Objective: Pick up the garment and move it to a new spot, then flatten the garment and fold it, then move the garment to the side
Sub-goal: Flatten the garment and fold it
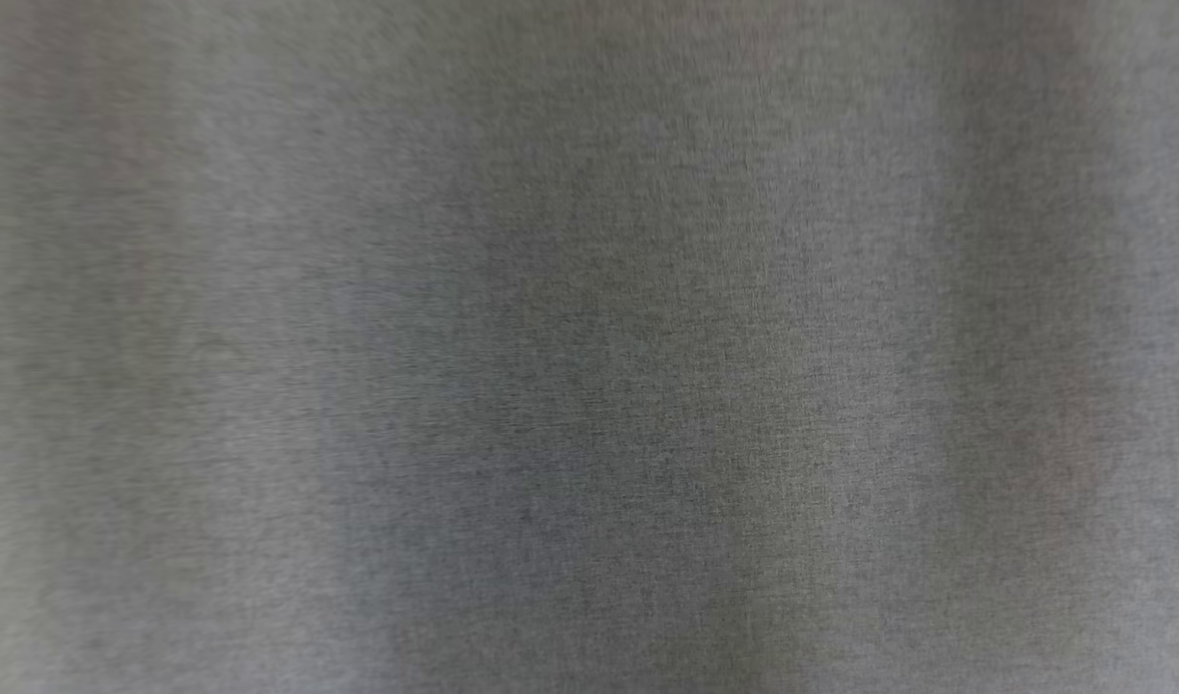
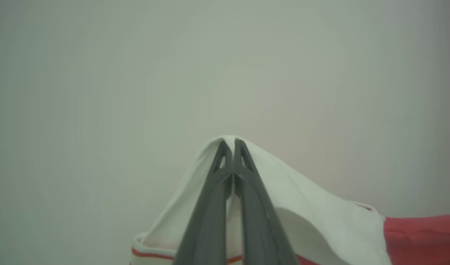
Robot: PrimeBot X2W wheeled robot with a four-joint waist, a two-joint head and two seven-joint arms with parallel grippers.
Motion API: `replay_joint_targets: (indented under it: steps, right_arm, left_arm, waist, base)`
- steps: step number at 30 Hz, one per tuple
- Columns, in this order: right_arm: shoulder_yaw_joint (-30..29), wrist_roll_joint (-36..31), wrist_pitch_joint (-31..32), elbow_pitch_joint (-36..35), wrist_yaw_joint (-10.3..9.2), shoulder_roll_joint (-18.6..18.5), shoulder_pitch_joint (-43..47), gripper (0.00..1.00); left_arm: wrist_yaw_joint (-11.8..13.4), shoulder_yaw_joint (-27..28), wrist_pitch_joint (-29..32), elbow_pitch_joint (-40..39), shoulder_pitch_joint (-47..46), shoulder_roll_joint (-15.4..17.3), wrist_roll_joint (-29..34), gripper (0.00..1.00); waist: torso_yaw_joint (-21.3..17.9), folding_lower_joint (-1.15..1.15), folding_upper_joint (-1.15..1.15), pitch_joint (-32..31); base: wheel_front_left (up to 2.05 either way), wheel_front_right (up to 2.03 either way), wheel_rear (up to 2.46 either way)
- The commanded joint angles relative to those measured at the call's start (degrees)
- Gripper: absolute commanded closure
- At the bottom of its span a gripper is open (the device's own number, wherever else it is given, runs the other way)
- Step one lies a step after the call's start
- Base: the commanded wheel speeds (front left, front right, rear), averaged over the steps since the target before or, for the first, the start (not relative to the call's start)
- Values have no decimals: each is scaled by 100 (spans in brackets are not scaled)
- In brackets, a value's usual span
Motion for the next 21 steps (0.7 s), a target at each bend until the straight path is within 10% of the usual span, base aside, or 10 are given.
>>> replay_joint_targets:
  steps: [1,21]
  right_arm:
    - [37,-121,-59,210,-14,39,-292,100]
    - [484,-54,-499,1762,-14,182,-1484,100]
  left_arm:
    - [11,-7,-50,173,-343,-68,17,100]
    - [-130,-380,-631,1737,-1484,-336,42,100]
  waist:
    - [-237,-3,-2,479]
    - [-232,-3,-2,851]
  base:
    - [0,0,0]
    - [0,0,0]
